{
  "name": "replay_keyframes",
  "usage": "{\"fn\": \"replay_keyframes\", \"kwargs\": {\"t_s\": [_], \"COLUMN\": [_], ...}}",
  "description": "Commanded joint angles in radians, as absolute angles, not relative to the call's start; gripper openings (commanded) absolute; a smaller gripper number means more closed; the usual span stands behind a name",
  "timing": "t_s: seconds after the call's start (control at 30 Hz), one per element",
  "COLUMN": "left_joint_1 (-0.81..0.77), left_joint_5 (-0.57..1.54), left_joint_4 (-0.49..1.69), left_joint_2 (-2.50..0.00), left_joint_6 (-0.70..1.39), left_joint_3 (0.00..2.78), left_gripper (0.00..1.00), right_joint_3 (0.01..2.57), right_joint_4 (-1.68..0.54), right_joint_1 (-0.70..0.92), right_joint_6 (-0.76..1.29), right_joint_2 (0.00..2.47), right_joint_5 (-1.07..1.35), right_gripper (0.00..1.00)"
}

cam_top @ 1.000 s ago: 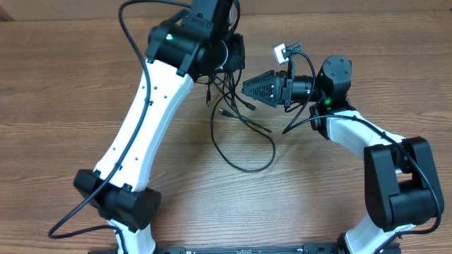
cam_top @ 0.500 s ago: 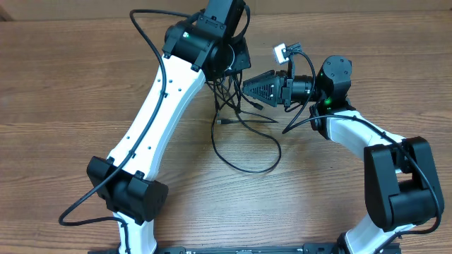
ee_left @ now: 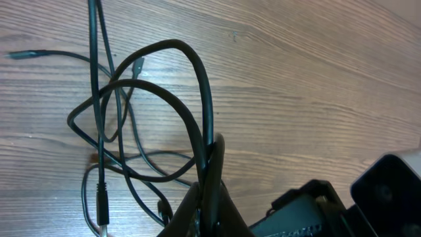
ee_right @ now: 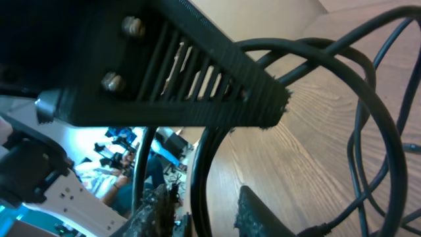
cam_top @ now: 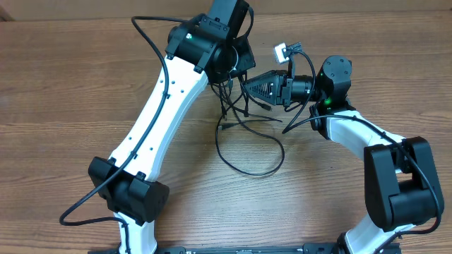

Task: Untangle cables
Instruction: 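Hold the cables with the left gripper beside the open right gripper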

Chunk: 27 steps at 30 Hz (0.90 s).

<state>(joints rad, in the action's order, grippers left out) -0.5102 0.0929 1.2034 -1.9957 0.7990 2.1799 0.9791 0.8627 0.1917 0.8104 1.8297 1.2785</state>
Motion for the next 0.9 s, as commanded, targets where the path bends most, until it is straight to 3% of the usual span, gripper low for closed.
{"fn": "replay_keyframes", "kwargs": {"t_s": [0.0,0.27,0.87], "left_joint_1": [-0.524,-0.530,-0.506], "left_joint_5": [0.109,0.105,0.097], "left_joint_4": [1.199,1.199,1.207], "left_joint_2": [-1.991,-1.991,-1.991], "left_joint_6": [0.824,0.824,0.782], "left_joint_3": [2.181,2.181,2.181], "left_gripper": [0.04,0.04,0.04], "right_joint_3": [0.983,0.983,0.983], "right_joint_4": [0.865,0.865,0.865], "right_joint_1": [0.197,0.197,0.197], "right_joint_6": [0.809,0.809,0.809], "right_joint_2": [1.808,1.808,1.808], "right_joint_5": [1.272,1.272,1.272], "right_gripper": [0.25,0.17,0.18]}}
